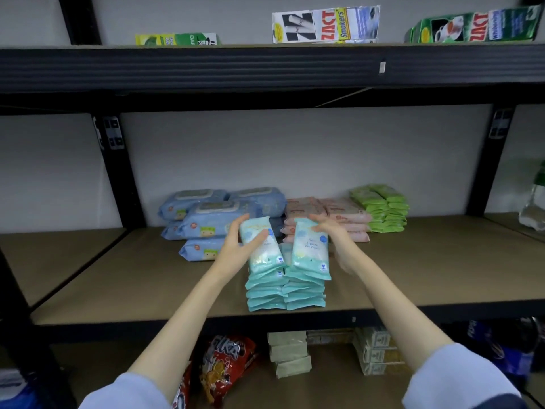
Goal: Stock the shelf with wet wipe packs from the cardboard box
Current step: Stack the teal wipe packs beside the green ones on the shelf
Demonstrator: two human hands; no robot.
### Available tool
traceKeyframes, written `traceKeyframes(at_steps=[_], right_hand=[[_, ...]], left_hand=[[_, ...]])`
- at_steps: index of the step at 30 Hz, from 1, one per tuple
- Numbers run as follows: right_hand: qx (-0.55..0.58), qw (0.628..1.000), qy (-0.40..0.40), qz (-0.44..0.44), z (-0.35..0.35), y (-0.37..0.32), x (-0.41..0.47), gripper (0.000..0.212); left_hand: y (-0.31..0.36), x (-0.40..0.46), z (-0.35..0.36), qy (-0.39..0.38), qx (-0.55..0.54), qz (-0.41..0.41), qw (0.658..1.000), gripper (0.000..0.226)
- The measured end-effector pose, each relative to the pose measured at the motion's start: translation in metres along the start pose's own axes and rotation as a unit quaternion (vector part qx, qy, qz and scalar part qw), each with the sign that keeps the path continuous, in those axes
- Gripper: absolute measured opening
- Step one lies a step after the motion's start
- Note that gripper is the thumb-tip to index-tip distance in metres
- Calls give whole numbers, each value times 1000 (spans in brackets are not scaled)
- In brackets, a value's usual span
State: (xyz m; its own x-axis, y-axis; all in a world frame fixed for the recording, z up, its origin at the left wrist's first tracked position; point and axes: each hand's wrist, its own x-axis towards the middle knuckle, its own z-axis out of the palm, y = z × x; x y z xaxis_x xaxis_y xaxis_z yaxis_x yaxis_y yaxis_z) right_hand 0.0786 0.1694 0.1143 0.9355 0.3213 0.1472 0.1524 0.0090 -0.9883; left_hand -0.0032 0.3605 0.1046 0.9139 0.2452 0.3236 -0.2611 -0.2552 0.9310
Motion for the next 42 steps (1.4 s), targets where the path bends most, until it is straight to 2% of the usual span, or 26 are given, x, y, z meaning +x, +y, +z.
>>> traceKeyframes(at_steps=[3,6,8,12,14,16,19,21,23,26,30,34,36,39,42], right_hand=[[-48,997,-57,31,0,18,2,63],[-9,989,-123,79,3,26,1,58],[20,986,-139,95,2,25,-2,47],[22,981,-165,101,6,20,-2,45],[1,979,-173,106,11,18,-1,56],[-12,979,-175,106,16,15,-3,67],[-17,992,-105,61,16,15,-10,56],[-8,996,-68,53,11,22,-12,56],[8,994,-88,67,11,28,-16,57],[-2,991,-107,83,16,25,-19,43],[5,988,-112,108,20,15,-20,43],[85,976,-139,145,16,11,-20,40],[97,973,-150,148,16,9,-22,42],[60,977,-148,139,20,10,-24,42],[27,983,-130,128,22,10,-24,42]], left_hand=[[-11,2,-4,-59,11,-77,995,74],[-14,2,-4,-96,-6,-141,985,70],[-16,2,-1,-107,-14,-150,983,68],[-19,2,2,-115,-22,-158,980,74],[-17,3,5,-107,-30,-156,981,64],[-15,2,8,-94,-30,-154,983,63],[-16,-3,8,-74,-71,-147,984,78],[-20,-8,7,-69,-121,-154,978,86],[-22,-12,9,-72,-127,-152,978,84],[-22,-14,13,-55,-125,-140,981,62],[-17,-18,17,-46,-122,-139,982,60],[-12,-19,14,-47,-210,-162,963,57],[-11,-20,13,-57,-215,-161,961,54],[-11,-19,12,-72,-209,-174,960,51],[-11,-17,12,-76,-185,-192,961,57]])
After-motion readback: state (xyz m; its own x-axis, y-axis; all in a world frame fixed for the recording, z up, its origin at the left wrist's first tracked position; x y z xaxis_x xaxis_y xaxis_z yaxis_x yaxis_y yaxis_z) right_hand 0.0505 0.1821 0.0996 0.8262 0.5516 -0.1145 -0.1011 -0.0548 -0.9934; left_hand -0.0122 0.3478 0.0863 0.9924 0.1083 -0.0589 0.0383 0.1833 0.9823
